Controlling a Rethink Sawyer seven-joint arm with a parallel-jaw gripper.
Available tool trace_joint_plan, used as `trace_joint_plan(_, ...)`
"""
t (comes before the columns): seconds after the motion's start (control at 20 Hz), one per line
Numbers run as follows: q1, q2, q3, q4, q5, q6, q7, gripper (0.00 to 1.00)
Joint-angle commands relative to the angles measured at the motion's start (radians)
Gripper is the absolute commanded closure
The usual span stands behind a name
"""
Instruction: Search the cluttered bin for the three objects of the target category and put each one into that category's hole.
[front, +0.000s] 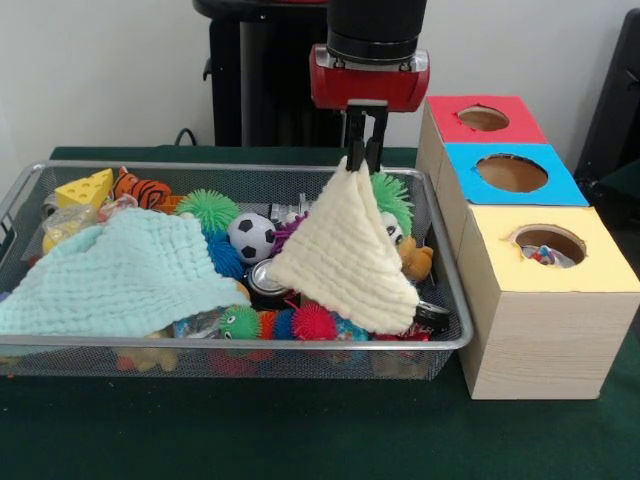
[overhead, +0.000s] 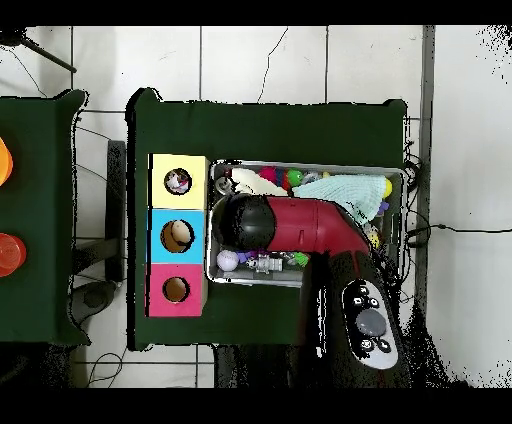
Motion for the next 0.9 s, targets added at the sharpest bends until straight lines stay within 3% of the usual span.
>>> trace_joint_plan(0.05,0.000,0.026,-0.018,0.133,0.053,-0.065,0.227,1.00)
trace_joint_plan(0.1,-0.002,0.025,-0.017,0.142,0.057,-0.074,0.227,1.00)
trace_joint_plan(0.15,-0.001,0.025,-0.022,0.154,0.065,-0.087,0.221,0.00)
trace_joint_plan(0.9,0.002,0.035,-0.021,0.193,0.118,-0.134,0.209,0.00)
